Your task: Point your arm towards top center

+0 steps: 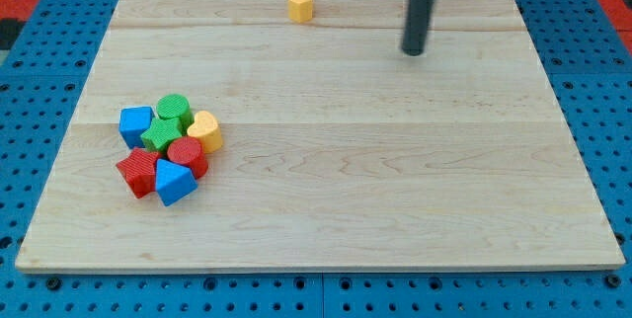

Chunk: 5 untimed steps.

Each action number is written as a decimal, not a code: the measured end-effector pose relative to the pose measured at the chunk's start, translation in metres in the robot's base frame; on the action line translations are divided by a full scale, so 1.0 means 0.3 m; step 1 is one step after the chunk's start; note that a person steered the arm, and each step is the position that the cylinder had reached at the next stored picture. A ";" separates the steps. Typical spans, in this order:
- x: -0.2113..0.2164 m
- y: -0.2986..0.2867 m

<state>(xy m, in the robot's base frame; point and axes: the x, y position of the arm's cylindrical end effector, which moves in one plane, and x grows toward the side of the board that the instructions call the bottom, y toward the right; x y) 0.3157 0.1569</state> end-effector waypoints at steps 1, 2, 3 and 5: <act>-0.083 0.123; -0.163 0.038; -0.209 -0.133; -0.410 -0.374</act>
<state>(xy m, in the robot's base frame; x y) 0.1927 0.0446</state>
